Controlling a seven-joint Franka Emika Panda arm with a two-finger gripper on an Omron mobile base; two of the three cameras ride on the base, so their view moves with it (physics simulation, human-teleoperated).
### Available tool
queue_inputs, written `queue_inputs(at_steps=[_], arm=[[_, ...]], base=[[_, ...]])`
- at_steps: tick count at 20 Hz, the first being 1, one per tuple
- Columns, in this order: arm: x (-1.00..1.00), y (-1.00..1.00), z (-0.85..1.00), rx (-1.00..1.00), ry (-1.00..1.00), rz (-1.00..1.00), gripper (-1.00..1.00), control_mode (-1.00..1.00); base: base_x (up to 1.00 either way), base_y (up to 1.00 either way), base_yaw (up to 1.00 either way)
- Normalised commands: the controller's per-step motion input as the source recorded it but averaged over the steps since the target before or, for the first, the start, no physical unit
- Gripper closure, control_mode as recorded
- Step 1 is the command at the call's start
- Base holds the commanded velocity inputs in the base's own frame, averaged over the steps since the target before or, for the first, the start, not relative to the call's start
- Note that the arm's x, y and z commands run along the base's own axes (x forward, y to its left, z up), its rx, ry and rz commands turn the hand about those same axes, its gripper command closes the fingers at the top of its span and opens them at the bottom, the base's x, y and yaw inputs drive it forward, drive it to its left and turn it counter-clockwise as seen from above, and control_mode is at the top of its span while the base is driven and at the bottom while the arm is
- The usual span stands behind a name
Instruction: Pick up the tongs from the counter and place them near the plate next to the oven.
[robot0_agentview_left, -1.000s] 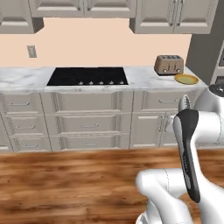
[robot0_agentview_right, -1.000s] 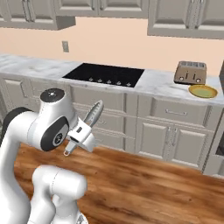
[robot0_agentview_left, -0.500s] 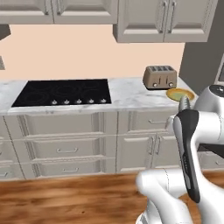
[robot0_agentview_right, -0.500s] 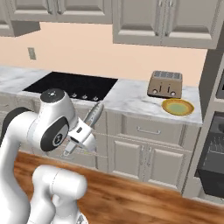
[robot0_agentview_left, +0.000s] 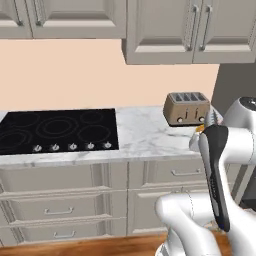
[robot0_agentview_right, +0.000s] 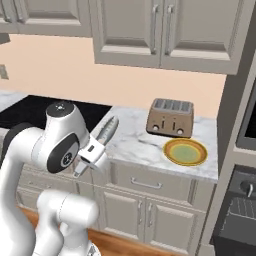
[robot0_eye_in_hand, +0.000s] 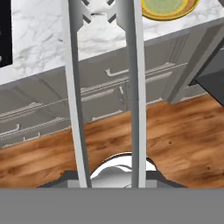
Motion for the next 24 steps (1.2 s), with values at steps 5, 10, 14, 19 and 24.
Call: queue_inputs(at_steps=[5,10,14,19,24], arm=[[0.00,0.00,0.00,0.00,0.00,0.00,1.00,1.00],[0.00,0.00,0.00,0.00,0.00,0.00,1.00,1.00],[0.00,0.00,0.00,0.00,0.00,0.00,1.00,1.00],[0.35,0.00,-0.07,0.00,0.00,0.00,1.00,-1.00],[0.84,0.00,-0.44,0.00,0.07,0.01,1.00,-1.00]], base=[[0.66,-0.69,0.00],[0.41,-0.42,-0.02],[0.19,-0.07,-0.01],[0.04,0.00,0.00],[0.00,0.00,0.00]])
